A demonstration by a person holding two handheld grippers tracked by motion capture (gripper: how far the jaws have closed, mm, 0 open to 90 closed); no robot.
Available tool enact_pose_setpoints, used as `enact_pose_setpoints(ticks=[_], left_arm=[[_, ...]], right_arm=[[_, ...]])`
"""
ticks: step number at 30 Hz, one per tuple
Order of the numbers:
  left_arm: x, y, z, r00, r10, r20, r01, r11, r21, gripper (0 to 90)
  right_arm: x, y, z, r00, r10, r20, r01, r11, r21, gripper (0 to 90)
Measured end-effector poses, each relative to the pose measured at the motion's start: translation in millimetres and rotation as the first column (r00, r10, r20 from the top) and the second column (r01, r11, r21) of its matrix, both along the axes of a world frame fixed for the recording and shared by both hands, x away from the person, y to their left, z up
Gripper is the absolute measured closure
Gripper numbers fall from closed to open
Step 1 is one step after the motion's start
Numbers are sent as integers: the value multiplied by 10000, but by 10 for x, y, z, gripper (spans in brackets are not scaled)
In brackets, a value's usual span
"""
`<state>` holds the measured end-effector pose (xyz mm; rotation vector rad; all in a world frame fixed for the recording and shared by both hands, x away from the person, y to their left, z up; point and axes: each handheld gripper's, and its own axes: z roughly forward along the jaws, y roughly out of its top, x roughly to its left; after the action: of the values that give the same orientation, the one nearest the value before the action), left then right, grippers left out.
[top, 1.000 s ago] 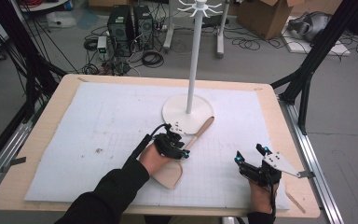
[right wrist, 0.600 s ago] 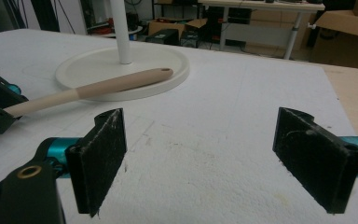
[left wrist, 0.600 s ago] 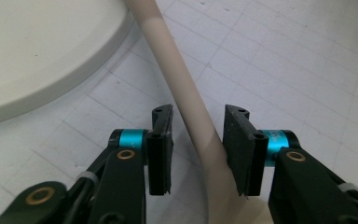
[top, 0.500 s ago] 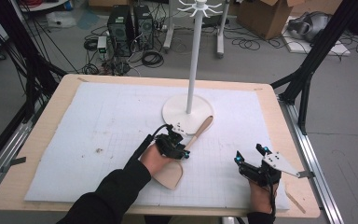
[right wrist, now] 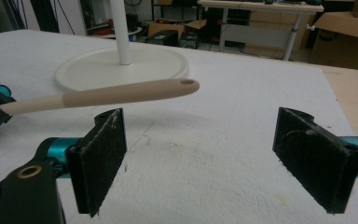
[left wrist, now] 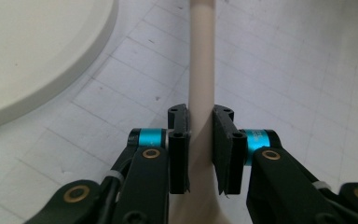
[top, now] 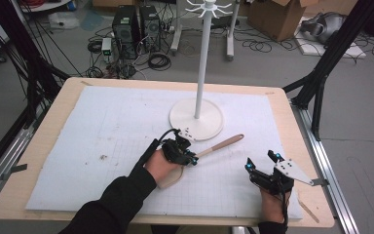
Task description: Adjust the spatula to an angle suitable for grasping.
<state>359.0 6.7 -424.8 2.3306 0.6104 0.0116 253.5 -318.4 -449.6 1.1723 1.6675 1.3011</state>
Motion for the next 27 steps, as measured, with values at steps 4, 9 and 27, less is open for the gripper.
enact_pose_setpoints(ticks=[4,9,27], left_arm=[[-23,12,25,9996,-235,152,234,9997,50,779],[-60,77,126,9993,-192,332,211,9981,-579,779],[-197,355,232,9946,213,1013,-3,9793,-2022,778]], right_arm=[[-2,0,1,10000,-8,9,8,10000,-33,162],[-1,-9,3,10000,-20,56,20,10000,60,162],[116,384,202,9902,1217,-684,-1165,9903,751,166]])
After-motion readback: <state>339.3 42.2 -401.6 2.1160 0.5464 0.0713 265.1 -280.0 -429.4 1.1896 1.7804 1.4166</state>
